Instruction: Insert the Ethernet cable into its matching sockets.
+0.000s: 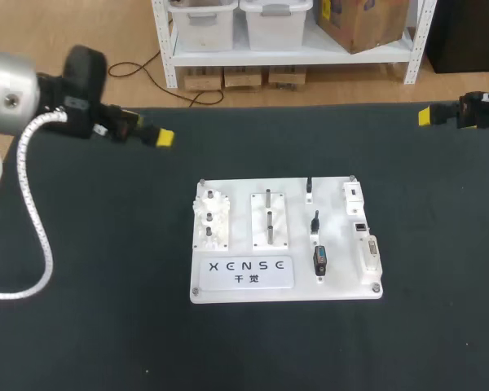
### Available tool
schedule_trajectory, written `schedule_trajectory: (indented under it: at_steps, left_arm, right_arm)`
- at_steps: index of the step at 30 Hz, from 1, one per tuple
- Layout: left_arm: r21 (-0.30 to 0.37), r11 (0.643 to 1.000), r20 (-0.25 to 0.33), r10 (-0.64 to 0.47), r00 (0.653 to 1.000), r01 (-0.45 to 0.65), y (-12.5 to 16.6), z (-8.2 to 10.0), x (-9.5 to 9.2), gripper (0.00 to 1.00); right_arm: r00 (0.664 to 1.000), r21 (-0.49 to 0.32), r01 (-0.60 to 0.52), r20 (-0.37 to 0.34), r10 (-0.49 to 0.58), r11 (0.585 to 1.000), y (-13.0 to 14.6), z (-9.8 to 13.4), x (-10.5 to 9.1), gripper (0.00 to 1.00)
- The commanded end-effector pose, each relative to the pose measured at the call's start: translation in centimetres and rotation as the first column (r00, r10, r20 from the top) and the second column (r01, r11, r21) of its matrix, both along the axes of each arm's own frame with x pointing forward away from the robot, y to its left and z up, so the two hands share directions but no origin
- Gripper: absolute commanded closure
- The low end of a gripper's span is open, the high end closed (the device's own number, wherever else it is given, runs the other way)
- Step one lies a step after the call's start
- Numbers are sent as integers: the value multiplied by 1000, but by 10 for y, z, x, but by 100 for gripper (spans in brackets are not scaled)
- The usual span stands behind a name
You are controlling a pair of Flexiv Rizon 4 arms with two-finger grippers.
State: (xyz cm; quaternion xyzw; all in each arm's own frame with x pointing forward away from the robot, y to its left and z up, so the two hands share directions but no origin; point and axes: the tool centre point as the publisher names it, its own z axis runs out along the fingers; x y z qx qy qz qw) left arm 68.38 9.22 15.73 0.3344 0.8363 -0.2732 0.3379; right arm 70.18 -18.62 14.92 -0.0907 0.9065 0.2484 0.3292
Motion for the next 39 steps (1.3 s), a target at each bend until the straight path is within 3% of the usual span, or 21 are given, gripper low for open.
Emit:
schedule_trajectory:
  at_steps: [1, 3, 7, 10, 17, 24, 32, 39]
  left_arm:
    - [-82, 795, 217, -574, 790, 601, -11, -9, -13, 0]
    - [-75, 755, 259, -616, 744, 651, -18, -13, -22, 0]
    - [-54, 695, 288, -677, 678, 717, -30, -22, -35, 0]
    - [-53, 662, 298, -705, 644, 748, -38, -26, -45, 0]
    - [-17, 620, 314, -741, 593, 784, -56, -38, -58, 0]
    - [13, 636, 294, -740, 605, 772, -73, -46, -64, 0]
    - [94, 710, 216, -699, 682, 698, -86, -56, -71, 0]
    - [105, 738, 209, -672, 710, 667, -92, -65, -82, 0]
  right_arm:
    - [1000, -1, 1, 0, -1, 1000, 0, 0, 0, 0]
    - [1000, -1, 1, 0, -1, 1000, 0, 0, 0, 0]
    - [1000, -1, 1, 0, -1, 1000, 0, 0, 0, 0]
    - [1000, -1, 1, 0, -1, 1000, 0, 0, 0, 0]
    - [1000, -1, 1, 0, -1, 1000, 0, 0, 0, 0]
    - [1000, -1, 1, 0, -1, 1000, 0, 0, 0, 0]
    - [1000, -1, 1, 0, -1, 1000, 0, 0, 0, 0]
    - [1000, -1, 1, 0, -1, 1000, 0, 0, 0, 0]
